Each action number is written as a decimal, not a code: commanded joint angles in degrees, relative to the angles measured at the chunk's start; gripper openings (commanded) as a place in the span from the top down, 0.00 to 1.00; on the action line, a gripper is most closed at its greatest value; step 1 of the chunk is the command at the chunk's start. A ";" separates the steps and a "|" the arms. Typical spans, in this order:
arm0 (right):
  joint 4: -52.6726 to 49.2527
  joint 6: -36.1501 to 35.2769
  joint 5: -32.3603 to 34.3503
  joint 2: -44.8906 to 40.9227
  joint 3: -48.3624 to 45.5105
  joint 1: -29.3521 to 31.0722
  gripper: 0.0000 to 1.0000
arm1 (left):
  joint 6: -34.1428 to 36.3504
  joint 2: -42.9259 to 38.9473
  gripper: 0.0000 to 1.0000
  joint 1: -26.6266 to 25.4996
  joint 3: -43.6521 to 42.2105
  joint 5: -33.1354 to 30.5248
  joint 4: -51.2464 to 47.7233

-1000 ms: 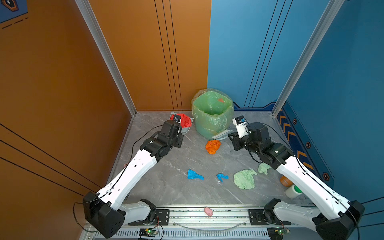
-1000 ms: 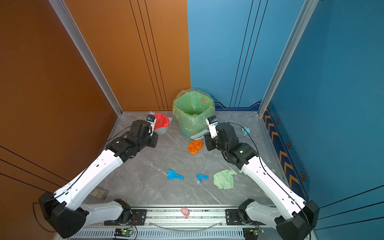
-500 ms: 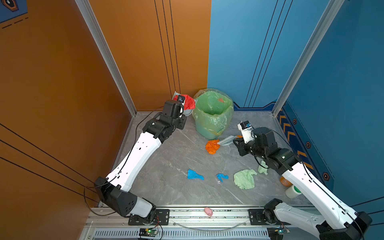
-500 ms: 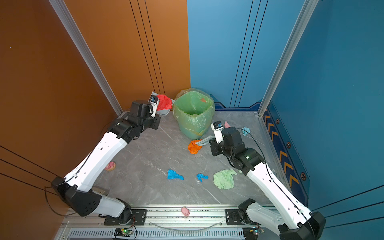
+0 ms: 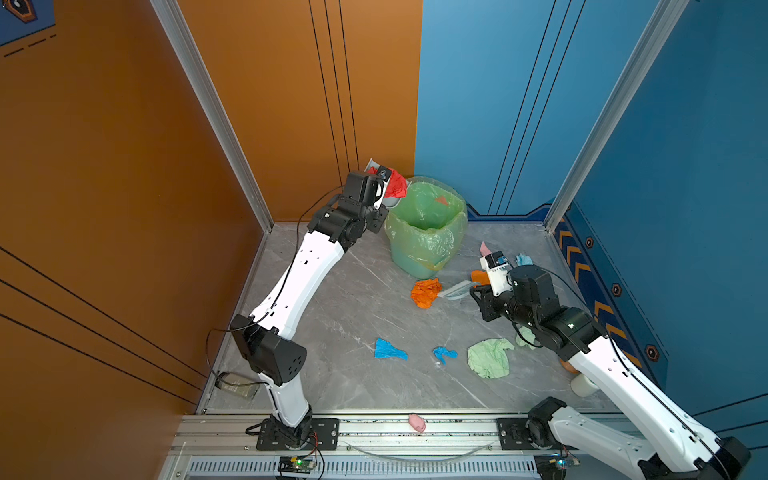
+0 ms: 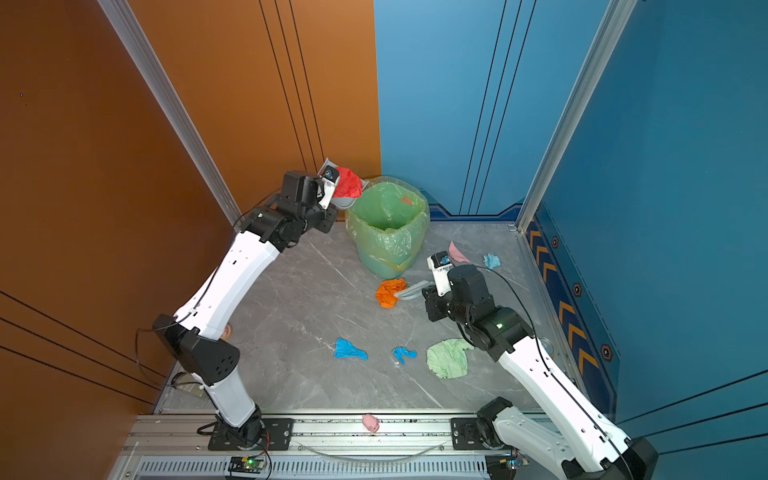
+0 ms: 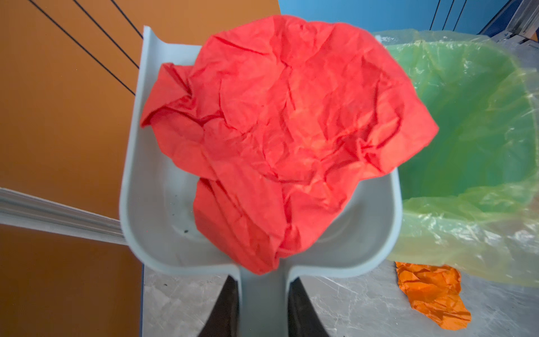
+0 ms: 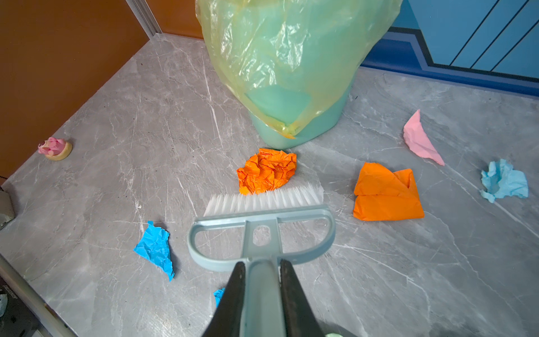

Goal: Sweep away the paper scraps from the table
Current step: 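Lift the dustpan with the left gripper over the bin and tip the red scrap in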

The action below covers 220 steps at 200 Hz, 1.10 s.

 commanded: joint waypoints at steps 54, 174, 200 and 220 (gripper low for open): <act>-0.75 2.87 0.42 -4.64 -3.26 -1.04 1.00 | 7.57 12.85 1.00 -1.02 19.55 -0.40 -5.65; 0.46 4.32 -0.03 -4.90 -5.06 -1.68 1.00 | 27.95 27.20 1.00 -4.95 32.43 -16.25 -3.57; 0.83 4.32 -0.06 -4.16 -4.86 -1.74 1.00 | 33.62 27.90 1.00 -5.42 31.19 -21.37 0.34; 1.16 4.23 -0.16 -3.49 -4.66 -1.79 1.00 | 38.32 27.87 1.00 -5.60 29.88 -23.24 4.78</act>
